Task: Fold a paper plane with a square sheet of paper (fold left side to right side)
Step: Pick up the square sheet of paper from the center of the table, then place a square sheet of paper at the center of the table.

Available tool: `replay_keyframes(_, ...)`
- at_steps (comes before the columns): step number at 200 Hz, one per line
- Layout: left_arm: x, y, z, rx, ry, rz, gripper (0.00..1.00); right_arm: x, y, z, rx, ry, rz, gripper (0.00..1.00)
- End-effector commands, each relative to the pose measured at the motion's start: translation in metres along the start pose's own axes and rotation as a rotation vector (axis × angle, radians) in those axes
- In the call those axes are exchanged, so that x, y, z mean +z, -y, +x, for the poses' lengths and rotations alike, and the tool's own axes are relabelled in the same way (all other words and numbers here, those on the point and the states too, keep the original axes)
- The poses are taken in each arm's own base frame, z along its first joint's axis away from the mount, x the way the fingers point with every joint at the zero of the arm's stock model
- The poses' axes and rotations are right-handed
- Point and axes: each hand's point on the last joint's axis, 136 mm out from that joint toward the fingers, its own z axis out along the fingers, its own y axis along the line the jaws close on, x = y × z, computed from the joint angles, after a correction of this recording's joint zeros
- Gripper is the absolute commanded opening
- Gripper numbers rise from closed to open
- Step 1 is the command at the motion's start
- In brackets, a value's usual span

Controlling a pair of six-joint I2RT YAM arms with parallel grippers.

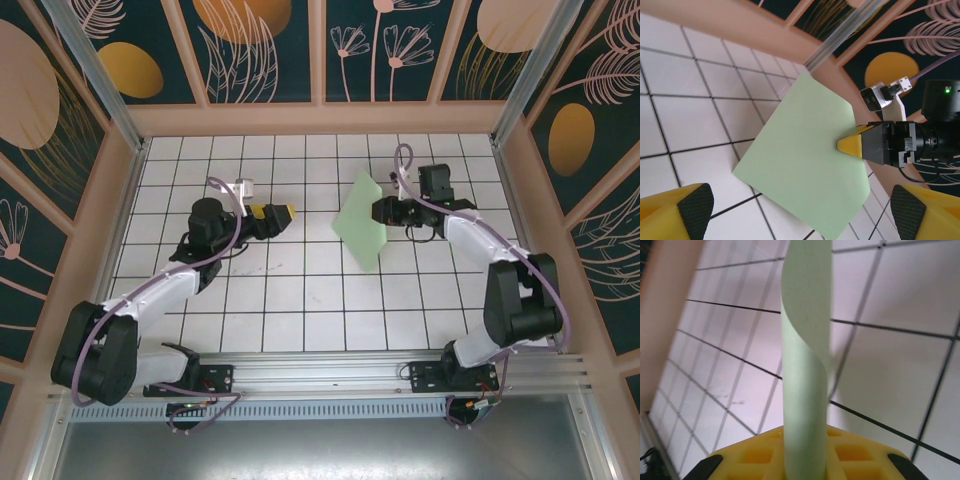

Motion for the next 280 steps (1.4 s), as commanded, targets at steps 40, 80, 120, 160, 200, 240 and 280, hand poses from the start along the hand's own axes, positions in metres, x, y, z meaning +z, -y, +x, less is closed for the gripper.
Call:
replay_keyframes(40,-0.007,0.066,-0.027,0.239,-0.005,0.249,0.94,-0.066,-0.114,-0.034,-0.261,0.096,-0.357,0.19)
replay_keyframes(80,-0.007,0.097,-0.045,0.371,-0.013,0.344,0.94,-0.105,-0.176,-0.035,-0.399,0.079,-0.513,0.19)
replay_keyframes(120,-0.003,0.113,-0.062,0.479,-0.029,0.376,0.95,-0.124,-0.218,-0.028,-0.494,0.053,-0.608,0.19)
replay_keyframes(160,0.001,0.123,-0.076,0.543,-0.024,0.385,0.97,-0.130,-0.240,-0.019,-0.546,0.030,-0.673,0.19)
replay_keyframes(200,0.002,0.132,-0.071,0.538,-0.074,0.471,0.95,-0.131,-0.245,-0.015,-0.576,0.025,-0.697,0.18)
replay_keyframes(240,0.001,0.138,-0.057,0.510,-0.159,0.572,0.71,-0.126,-0.241,-0.017,-0.595,0.037,-0.663,0.18)
replay_keyframes(280,-0.002,0.135,-0.052,0.508,-0.172,0.559,0.24,-0.116,-0.226,-0.025,-0.586,0.053,-0.578,0.19)
